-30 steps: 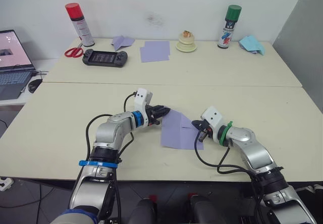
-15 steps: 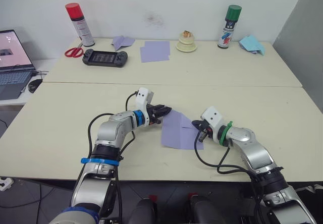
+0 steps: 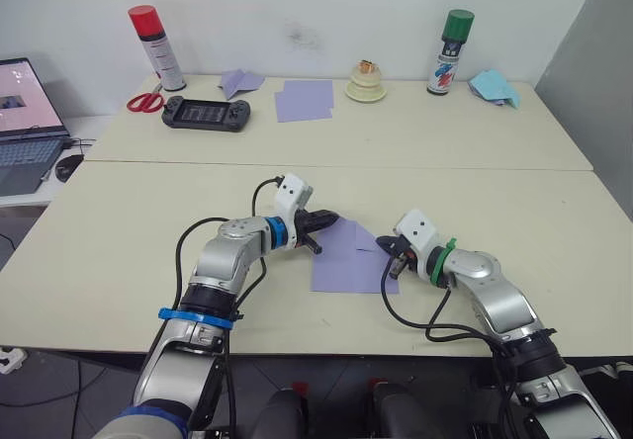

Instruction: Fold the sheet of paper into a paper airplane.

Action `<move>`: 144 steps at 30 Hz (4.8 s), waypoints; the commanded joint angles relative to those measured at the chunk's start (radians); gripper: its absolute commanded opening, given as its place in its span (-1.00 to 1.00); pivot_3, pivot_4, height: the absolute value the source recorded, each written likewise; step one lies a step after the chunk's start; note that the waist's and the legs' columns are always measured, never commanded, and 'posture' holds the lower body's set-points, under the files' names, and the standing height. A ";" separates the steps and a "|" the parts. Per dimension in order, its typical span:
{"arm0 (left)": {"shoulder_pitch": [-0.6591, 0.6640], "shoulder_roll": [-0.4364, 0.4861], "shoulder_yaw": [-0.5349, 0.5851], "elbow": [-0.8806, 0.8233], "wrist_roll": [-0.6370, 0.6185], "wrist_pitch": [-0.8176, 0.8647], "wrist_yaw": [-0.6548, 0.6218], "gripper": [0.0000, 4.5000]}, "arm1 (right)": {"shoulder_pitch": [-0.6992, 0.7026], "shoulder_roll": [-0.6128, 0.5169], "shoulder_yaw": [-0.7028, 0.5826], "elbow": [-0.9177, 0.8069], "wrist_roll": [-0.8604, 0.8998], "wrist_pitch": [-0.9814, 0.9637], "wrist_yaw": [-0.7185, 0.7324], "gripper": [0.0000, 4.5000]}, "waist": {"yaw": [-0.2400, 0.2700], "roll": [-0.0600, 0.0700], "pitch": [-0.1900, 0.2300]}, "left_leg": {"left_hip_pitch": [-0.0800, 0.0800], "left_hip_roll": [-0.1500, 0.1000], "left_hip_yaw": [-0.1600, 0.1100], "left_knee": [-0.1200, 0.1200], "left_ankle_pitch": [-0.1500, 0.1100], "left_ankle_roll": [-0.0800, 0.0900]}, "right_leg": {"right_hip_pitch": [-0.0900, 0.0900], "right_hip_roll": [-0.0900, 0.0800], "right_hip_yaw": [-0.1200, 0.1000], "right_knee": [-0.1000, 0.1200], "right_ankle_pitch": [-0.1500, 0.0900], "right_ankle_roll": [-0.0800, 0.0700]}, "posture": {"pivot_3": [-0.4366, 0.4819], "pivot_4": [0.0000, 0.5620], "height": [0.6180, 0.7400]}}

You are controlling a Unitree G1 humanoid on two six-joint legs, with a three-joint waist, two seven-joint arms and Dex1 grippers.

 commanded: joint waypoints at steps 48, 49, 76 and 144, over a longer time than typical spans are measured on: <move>0.043 0.002 -0.257 -0.181 0.432 -0.095 0.113 -0.99 | 0.011 -0.012 0.011 -0.006 0.006 0.042 0.043 -1.00 | 0.001 0.000 0.000 | 0.000 0.000 0.000 0.000 0.000 0.000 | 0.000 0.000 0.000 0.000 -0.001 0.001 | -0.05 -0.47 1.00; 0.043 -0.003 -0.256 -0.182 0.429 -0.092 0.112 -0.99 | 0.011 -0.013 0.011 -0.008 0.006 0.043 0.044 -1.00 | 0.002 0.000 0.000 | 0.000 0.000 0.000 0.000 0.000 0.000 | 0.000 0.000 0.000 0.000 -0.001 0.001 | -0.05 -0.47 1.00; 0.062 -0.010 -0.283 -0.217 0.428 -0.052 0.079 -0.99 | -0.114 0.126 -0.034 0.068 0.043 -0.028 -0.032 -1.00 | 0.003 0.003 0.002 | -0.001 0.000 0.000 0.000 0.000 0.000 | -0.001 0.000 0.000 0.000 0.001 -0.001 | -0.05 -0.47 1.00; 0.036 -0.002 -0.279 -0.201 0.420 -0.067 0.013 -0.99 | -0.147 0.176 -0.066 0.203 0.042 -0.128 -0.046 -1.00 | 0.002 0.003 0.002 | -0.002 -0.001 0.000 0.000 0.000 0.000 | -0.001 -0.001 0.000 0.001 0.002 -0.004 | -0.05 -0.47 1.00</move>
